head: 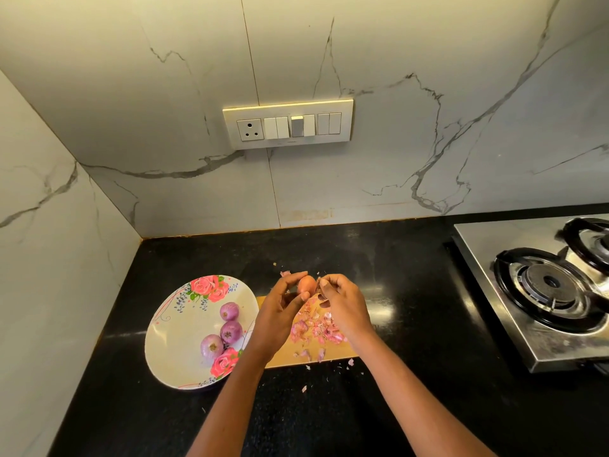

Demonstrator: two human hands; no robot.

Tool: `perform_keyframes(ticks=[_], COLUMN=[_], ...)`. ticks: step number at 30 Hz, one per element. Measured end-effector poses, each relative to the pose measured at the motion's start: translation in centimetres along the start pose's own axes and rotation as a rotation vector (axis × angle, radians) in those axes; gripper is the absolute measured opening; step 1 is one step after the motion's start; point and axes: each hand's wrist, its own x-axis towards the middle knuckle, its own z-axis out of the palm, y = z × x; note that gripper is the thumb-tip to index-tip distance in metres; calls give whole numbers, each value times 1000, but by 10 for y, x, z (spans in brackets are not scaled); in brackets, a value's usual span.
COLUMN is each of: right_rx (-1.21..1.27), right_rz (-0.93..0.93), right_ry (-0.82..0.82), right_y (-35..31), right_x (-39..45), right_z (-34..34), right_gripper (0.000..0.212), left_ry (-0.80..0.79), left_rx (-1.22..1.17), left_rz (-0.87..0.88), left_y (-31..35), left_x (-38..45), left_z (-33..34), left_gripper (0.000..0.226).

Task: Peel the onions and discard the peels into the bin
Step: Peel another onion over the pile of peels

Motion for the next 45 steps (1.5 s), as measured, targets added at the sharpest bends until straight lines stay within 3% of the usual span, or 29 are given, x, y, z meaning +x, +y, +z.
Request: perform_keyframes(ticks=[4,8,13,21,32,37,42,45], right_rx=[116,10,121,217,148,274,210,110], right_rz=[70,11,-20,19,101,161,65,4], right_ry=[61,-66,-164,-97,30,12,-68,-88], right_y=[-10,-12,-14,-7,1,-7,-11,-11], right_x=[0,-2,-6,-11,-9,-11,-11,-12], right_z=[-10,-17,-11,-8,8,11,2,1], right_gripper=[15,17,19,14,16,12,18,16], left_ry=[-26,3,37,83,87,99,139,125], left_rx=[-123,-215,-187,-65,-87,-150,-319,-267], left_rz=[-17,-62,-93,-77,-53,-43,-67,-83], left_y=[-4,-7,-4,-5,-6,-5,-10,-10], left_x=[-2,0,3,1,-3,-4,-3,-2], left_z=[-2,-4,-1,0,5,7,3,3], left_gripper=[39,45,45,40,34,35,35,35])
